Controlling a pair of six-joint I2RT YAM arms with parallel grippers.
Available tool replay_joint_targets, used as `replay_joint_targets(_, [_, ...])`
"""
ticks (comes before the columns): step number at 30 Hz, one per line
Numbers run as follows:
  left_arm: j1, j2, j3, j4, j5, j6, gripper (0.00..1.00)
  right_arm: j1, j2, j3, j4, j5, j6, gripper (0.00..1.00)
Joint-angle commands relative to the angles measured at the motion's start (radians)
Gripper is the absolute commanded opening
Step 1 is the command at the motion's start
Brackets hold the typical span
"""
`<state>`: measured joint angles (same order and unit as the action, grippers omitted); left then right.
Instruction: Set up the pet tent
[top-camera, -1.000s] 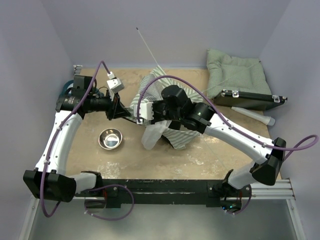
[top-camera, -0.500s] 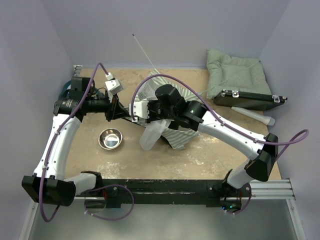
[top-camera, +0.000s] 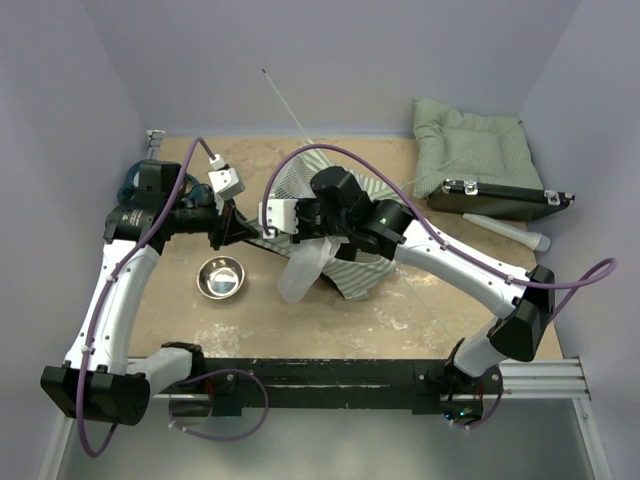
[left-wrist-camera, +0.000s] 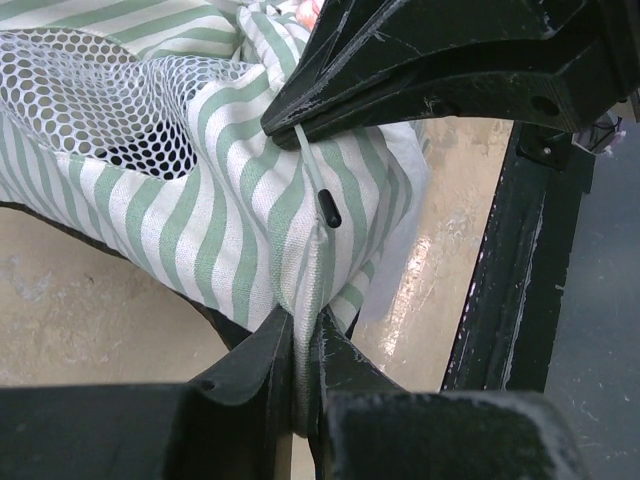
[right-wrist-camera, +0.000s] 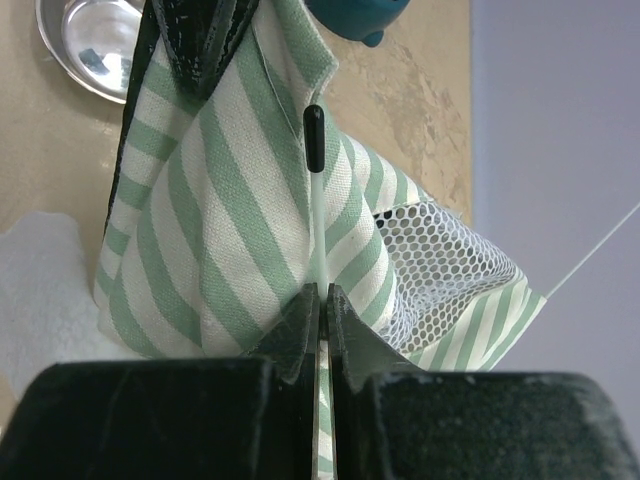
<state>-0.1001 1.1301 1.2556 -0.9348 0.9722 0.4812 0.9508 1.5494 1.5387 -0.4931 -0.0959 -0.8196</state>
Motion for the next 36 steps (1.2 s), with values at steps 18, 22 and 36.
replay_joint_targets(18, [0.013, -0.033, 0.024, 0.013, 0.043, 0.06, 0.0, -0.01, 0.018, 0.066, -0.055, 0.03, 0.036, 0.0])
replay_joint_targets(22, [0.013, -0.03, 0.03, 0.014, 0.045, 0.053, 0.0, -0.003, 0.018, 0.063, -0.055, 0.027, 0.028, 0.0])
replay_joint_targets(36, [0.013, -0.009, 0.033, 0.007, 0.048, 0.053, 0.0, 0.009, 0.012, 0.044, -0.05, 0.031, 0.014, 0.0])
